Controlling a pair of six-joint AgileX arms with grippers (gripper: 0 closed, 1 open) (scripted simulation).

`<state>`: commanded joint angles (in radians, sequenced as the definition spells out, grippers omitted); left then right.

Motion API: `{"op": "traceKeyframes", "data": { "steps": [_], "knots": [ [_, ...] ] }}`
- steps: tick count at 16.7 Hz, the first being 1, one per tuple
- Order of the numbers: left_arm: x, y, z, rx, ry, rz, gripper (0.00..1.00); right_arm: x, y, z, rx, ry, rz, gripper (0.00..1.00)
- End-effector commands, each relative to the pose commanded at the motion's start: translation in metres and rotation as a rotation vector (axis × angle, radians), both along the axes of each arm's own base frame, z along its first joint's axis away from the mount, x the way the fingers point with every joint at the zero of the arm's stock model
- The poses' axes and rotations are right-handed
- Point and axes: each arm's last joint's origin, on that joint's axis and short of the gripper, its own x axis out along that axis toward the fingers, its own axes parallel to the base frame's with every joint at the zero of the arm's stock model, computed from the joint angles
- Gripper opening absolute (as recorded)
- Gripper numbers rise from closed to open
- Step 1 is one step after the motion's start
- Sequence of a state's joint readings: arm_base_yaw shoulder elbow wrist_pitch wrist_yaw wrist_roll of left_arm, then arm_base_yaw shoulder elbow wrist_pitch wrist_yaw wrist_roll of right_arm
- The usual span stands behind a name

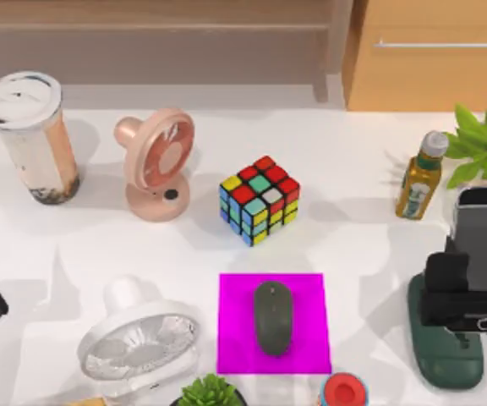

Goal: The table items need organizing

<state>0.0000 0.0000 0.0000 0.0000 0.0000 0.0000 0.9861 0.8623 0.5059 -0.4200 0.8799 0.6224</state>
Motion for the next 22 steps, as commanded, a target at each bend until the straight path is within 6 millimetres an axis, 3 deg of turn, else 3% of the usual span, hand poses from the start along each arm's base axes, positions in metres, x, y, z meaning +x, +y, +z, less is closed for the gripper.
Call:
{"op": "traceKeyframes", "data": {
  "steps": [13, 19, 22],
  "knots": [
    [0.0, 0.0, 0.0, 0.0, 0.0, 0.0, 1.0, -0.029, 0.0, 0.0, 0.009, 0.003, 0.0, 1.0],
    [0.0, 0.0, 0.0, 0.0, 0.0, 0.0, 1.0, -0.029, 0.0, 0.0, 0.001, 0.002, -0.003, 1.0],
    [0.0, 0.0, 0.0, 0.0, 0.0, 0.0, 1.0, -0.023, -0.006, 0.009, 0.056, 0.005, -0.006, 1.0]
  ]
}}
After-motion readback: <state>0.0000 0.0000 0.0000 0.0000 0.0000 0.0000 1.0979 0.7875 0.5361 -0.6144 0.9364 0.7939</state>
